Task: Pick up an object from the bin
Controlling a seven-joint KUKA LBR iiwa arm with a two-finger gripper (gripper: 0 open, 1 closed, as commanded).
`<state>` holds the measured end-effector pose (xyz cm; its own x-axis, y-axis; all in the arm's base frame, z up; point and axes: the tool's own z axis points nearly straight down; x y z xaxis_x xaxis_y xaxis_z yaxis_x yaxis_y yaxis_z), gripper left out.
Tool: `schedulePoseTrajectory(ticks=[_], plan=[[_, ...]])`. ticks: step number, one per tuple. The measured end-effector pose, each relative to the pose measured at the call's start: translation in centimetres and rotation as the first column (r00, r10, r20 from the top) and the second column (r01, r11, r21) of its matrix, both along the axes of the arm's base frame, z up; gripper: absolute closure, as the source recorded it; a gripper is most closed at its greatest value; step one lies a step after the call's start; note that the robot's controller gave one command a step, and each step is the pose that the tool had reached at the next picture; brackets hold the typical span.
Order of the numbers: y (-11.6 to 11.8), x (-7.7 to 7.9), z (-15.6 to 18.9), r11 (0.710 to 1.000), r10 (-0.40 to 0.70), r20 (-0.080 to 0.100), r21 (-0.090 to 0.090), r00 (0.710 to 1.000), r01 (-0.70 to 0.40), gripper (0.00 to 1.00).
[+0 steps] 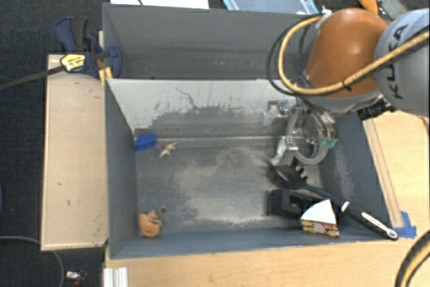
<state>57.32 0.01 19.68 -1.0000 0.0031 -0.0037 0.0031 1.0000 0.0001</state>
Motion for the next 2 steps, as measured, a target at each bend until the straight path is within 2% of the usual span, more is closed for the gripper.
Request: schedulePoseTrajectory(ticks=[1, 2], plan=[[0.0, 0.0, 0.0, 1.0, 0.0, 0.0, 0.0, 1.0, 0.0, 0.0], [-4.0, 0.4, -3.4, 0.994, 0.112, 0.003, -0.001, 0.994, -0.112, 0.0]])
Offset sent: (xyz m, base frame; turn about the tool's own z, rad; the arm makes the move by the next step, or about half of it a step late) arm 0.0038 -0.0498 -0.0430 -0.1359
